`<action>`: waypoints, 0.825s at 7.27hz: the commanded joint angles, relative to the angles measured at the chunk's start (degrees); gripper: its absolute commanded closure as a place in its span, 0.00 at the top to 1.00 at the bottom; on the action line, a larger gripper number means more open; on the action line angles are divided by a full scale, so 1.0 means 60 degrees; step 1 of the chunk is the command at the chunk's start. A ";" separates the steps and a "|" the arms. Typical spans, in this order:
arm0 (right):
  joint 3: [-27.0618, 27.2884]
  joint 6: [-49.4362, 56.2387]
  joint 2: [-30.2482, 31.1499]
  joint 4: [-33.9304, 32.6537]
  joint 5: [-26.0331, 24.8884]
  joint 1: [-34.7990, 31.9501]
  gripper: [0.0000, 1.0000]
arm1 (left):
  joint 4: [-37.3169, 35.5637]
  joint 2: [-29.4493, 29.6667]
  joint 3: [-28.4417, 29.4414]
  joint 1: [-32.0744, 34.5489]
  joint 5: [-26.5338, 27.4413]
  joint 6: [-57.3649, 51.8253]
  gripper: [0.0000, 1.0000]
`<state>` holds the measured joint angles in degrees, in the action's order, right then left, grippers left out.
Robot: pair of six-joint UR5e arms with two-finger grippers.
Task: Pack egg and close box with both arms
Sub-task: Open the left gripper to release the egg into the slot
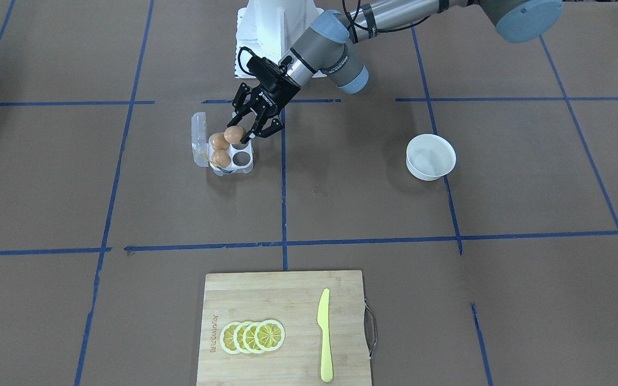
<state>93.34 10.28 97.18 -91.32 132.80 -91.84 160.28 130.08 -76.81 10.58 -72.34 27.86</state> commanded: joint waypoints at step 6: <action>0.0000 0.0000 -0.0011 0.0000 0.0000 0.0000 1.00 | 0.0005 -0.0014 -0.0001 0.0010 0.0000 0.0001 0.63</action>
<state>93.34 10.28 97.15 -91.32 132.80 -91.84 160.25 130.02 -76.82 10.63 -72.33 27.83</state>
